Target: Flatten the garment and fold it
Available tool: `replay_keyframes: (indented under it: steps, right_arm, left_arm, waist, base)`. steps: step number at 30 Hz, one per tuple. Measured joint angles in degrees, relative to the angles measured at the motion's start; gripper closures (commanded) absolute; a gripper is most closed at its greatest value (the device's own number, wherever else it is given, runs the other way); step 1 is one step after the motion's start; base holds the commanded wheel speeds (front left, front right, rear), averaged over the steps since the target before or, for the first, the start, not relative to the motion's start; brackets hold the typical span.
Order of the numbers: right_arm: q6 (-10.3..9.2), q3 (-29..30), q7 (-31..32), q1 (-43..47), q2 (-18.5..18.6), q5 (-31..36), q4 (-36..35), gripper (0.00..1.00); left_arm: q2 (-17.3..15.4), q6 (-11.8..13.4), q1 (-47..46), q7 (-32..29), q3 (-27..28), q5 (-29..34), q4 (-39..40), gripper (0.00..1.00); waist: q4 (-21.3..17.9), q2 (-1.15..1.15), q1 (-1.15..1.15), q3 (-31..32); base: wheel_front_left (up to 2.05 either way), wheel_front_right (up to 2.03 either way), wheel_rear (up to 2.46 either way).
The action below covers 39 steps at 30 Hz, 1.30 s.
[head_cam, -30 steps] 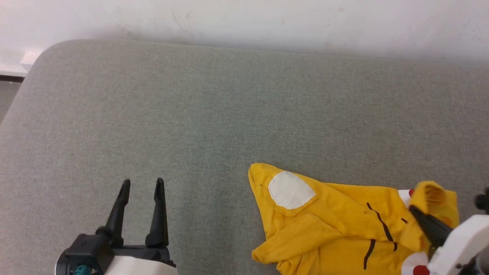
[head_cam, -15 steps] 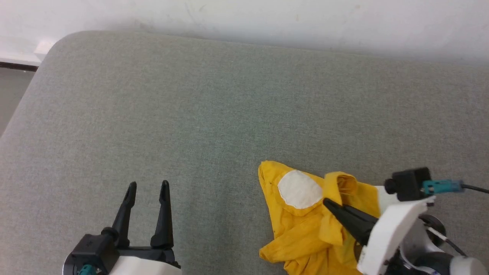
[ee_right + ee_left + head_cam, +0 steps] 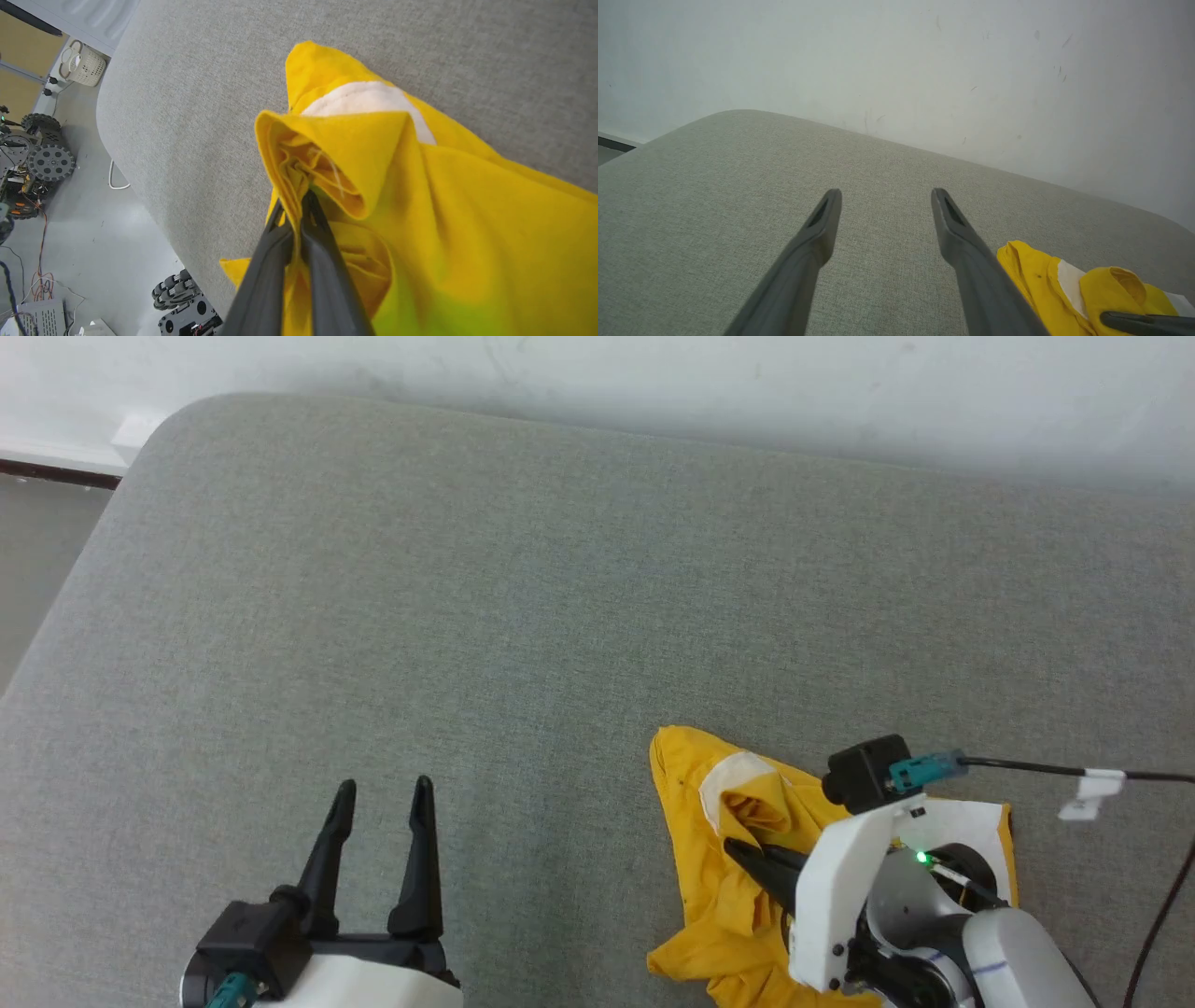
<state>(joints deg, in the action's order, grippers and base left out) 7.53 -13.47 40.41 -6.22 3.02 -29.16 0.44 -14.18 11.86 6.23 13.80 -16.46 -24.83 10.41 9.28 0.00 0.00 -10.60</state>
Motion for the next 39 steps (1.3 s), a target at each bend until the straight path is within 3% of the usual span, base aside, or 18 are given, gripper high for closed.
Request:
replay_keyframes:
  steps: [3,4,6,12,16,20,21,22,27,32,39]
  right_arm:
    - [0.00,-0.8,-1.7,-2.0,-0.1,2.3,4.8,0.96]
    - [0.00,-1.2,-2.1,-2.6,0.0,2.9,6.2,0.71]
    - [0.00,-1.9,-2.8,-3.4,0.0,3.5,8.1,0.00]
    - [0.01,-4.0,-2.2,-4.4,-0.2,1.6,8.0,0.00]
    - [0.01,-2.8,-0.2,-4.2,-0.2,0.2,3.0,0.00]
    - [0.01,4.2,1.5,-1.5,-0.2,0.6,-5.2,0.00]
    - [0.00,9.2,1.5,1.1,-0.2,1.5,-9.4,0.00]
    - [0.00,9.2,1.5,1.1,-0.2,1.5,-9.4,0.00]
    - [0.00,22.4,-0.8,7.8,-0.1,5.9,-17.7,0.00]
    - [0.00,29.2,-4.2,13.9,0.1,5.1,-16.0,0.00]
    - [0.00,26.1,-6.3,15.1,0.0,2.5,-8.6,0.00]
  left_arm:
    - [0.4,-0.6,-0.9,0.3,-0.4,-0.3,-0.7,0.00]
    - [0.6,-0.7,-1.0,0.3,-0.5,-0.3,-0.9,0.00]
    - [0.9,-0.8,-1.4,0.3,-0.8,-0.3,-1.6,0.00]
    - [1.1,-1.2,-1.6,0.4,-0.7,-0.6,-2.4,0.00]
    - [0.9,-1.2,-1.6,0.3,-0.6,-0.8,-2.7,0.00]
    - [0.4,-1.2,-1.5,0.3,-0.4,-0.9,-2.4,0.00]
    - [0.0,-1.2,-1.5,0.2,-0.3,-0.9,-2.1,0.00]
    - [0.0,-1.2,-1.5,0.2,-0.3,-0.9,-2.1,0.00]
    - [-0.5,-1.1,-1.4,0.0,-0.7,-0.7,-1.3,0.00]
    - [-0.5,-0.6,-1.3,0.0,-0.8,0.0,-0.2,0.00]
    - [-1.2,-0.6,-0.7,-0.6,-1.2,0.2,0.1,0.00]
  waist:
    - [0.2,0.00,0.00,0.0]
    - [0.3,0.00,0.00,0.0]
    - [0.4,0.00,0.00,0.1]
    - [-0.1,0.00,0.00,0.7]
    - [-1.0,0.00,0.00,1.4]
    - [-2.2,0.00,0.00,2.1]
    - [-2.7,0.00,0.00,2.3]
    - [-2.7,0.00,0.00,2.3]
    - [-3.7,0.00,0.00,2.3]
    - [-4.3,0.00,-0.01,2.0]
    - [-4.7,0.00,0.00,2.1]
  base:
    - [0.00,0.00,0.00]
    - [0.00,0.00,0.00]
    - [0.00,0.00,0.00]
    - [0.00,0.00,0.00]
    - [0.00,0.00,0.00]
    - [0.00,0.00,0.00]
    - [0.00,0.00,0.00]
    - [0.00,0.00,0.00]
    - [0.00,0.00,0.00]
    - [0.00,0.00,0.00]
    - [0.00,0.00,0.00]
